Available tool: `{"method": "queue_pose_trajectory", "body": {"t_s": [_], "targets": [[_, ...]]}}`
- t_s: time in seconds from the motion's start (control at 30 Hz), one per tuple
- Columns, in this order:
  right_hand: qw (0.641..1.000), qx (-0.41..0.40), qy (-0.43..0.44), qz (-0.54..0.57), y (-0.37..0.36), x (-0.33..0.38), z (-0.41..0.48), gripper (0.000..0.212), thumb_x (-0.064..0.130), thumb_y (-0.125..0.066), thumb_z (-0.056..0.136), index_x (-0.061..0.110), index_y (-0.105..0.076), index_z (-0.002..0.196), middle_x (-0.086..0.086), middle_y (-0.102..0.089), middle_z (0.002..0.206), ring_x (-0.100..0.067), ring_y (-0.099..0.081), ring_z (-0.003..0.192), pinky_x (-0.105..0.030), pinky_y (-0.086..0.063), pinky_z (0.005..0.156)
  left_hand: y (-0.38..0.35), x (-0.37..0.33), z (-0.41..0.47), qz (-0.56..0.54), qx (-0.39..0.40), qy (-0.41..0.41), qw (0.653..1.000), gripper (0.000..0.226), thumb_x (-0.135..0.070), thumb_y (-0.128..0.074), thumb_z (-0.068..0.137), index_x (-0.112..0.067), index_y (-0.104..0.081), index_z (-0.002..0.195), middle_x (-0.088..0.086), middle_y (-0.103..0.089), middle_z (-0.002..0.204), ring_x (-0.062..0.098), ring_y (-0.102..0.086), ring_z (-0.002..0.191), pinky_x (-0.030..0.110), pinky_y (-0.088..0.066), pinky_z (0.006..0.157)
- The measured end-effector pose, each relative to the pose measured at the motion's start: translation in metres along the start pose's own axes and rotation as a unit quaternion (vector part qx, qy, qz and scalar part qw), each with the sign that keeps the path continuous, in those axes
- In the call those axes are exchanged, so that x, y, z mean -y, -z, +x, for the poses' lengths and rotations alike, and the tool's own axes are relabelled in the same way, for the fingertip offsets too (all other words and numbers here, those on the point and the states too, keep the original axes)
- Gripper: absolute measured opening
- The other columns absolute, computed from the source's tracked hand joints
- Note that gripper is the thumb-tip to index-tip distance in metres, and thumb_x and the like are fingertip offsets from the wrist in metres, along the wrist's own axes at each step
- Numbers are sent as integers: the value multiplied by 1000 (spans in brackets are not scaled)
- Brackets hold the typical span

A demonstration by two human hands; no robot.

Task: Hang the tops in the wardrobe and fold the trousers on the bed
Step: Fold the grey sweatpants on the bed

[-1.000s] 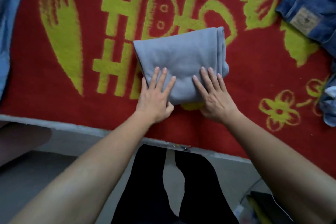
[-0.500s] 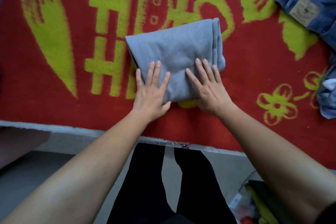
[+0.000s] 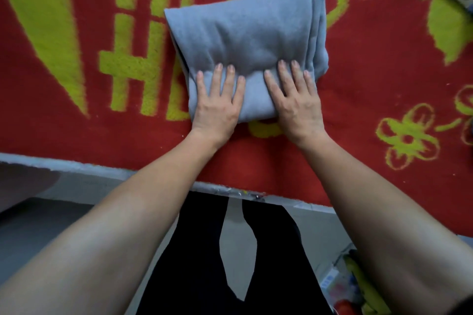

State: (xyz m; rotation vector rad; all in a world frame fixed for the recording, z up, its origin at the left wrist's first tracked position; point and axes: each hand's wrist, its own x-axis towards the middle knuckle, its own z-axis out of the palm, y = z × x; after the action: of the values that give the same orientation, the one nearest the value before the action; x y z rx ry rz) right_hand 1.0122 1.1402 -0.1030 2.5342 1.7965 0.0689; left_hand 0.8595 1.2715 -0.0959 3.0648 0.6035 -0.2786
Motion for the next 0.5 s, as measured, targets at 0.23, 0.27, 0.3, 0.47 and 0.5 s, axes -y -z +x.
{"method": "queue_pose_trajectory", "body": {"t_s": [0.23, 0.27, 0.3, 0.47, 0.5], "targets": [[966, 240, -2, 91, 131, -15, 55, 61, 16, -61, 78, 22, -49, 138, -6, -59, 128, -33, -55, 118, -41, -50, 87, 111, 34, 14, -45, 127, 16, 991, 74, -22, -77, 67, -12, -50, 135, 14, -49, 143, 40, -41, 132, 55, -36, 102], [969, 233, -4, 80, 155, -15, 61, 59, 18, -64, 78, 24, -50, 135, -4, -61, 124, -31, -58, 115, -39, -50, 82, 130, 39, 13, -42, 117, 18, 992, 72, -23, -78, 65, -13, -52, 131, 11, -52, 137, 38, -44, 127, 52, -40, 98], [973, 222, -3, 68, 177, -16, 64, 57, 21, -65, 77, 25, -51, 133, -3, -62, 120, -30, -60, 112, -38, -49, 79, 150, 43, 11, -46, 108, 18, 993, 70, -24, -80, 63, -14, -53, 127, 9, -56, 130, 36, -47, 122, 50, -44, 95], [982, 187, 5, 30, 277, -13, 61, 49, 23, -65, 79, 25, -52, 126, -4, -65, 113, -29, -62, 108, -38, -51, 75, 251, 52, -17, -77, 63, 25, 995, 67, -16, -83, 52, -9, -61, 116, 13, -65, 115, 36, -57, 109, 47, -51, 89], [985, 172, 12, 29, 295, -11, 58, 47, 23, -63, 79, 25, -52, 124, -3, -64, 112, -29, -62, 108, -38, -51, 74, 268, 52, -27, -69, 48, 29, 996, 66, -14, -83, 47, -9, -63, 111, 13, -67, 109, 36, -60, 103, 46, -53, 84]]}}
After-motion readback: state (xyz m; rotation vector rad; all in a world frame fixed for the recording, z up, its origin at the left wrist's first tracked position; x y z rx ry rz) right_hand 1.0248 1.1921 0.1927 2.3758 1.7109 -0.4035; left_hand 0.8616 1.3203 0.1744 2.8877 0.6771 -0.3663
